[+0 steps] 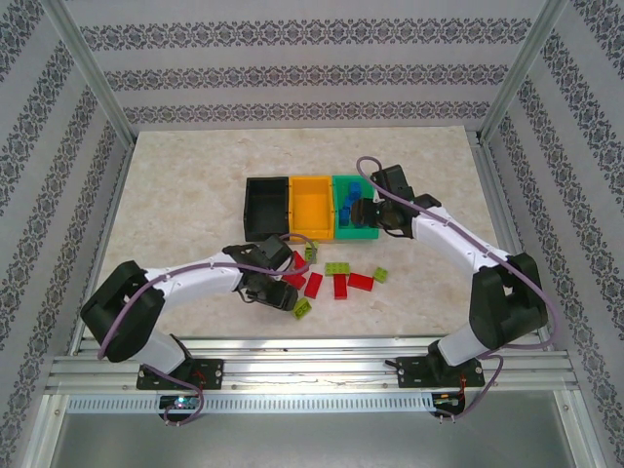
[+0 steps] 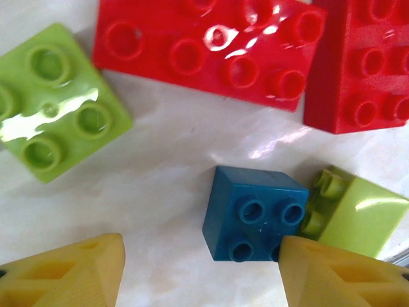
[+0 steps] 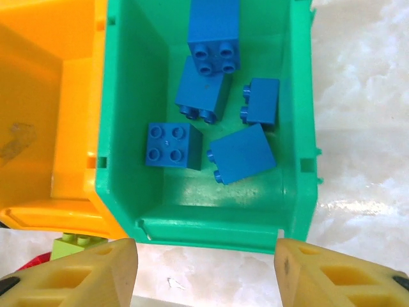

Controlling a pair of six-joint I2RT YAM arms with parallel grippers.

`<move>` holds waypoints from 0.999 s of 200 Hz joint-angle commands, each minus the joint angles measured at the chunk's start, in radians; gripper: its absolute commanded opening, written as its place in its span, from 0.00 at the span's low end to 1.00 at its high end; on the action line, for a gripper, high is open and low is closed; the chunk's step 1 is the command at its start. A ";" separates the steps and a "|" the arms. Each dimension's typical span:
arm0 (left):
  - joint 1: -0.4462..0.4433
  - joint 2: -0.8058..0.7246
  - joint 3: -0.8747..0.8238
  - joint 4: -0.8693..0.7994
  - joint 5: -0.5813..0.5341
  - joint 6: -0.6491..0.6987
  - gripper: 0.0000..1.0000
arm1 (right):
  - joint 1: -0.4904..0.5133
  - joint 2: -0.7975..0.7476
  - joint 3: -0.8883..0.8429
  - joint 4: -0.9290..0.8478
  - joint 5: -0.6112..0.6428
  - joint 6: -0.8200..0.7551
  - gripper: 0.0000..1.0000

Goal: Sort the legos into containers by color
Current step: Move the lego to the bottom-center of the table.

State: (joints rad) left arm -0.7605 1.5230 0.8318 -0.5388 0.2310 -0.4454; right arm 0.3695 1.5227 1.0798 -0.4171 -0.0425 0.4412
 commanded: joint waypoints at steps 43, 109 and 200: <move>-0.084 0.077 0.091 -0.046 -0.049 0.037 0.65 | 0.007 -0.038 -0.041 0.010 0.019 0.009 0.59; -0.139 0.151 0.176 -0.064 -0.062 0.053 0.66 | -0.001 -0.091 -0.081 0.007 0.041 -0.012 0.59; -0.176 0.220 0.229 -0.037 -0.059 0.044 0.71 | -0.009 -0.126 -0.140 0.022 0.040 0.001 0.59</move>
State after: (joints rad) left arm -0.9138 1.6882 1.0183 -0.5587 0.1810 -0.4191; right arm 0.3687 1.4265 0.9546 -0.4065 -0.0231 0.4412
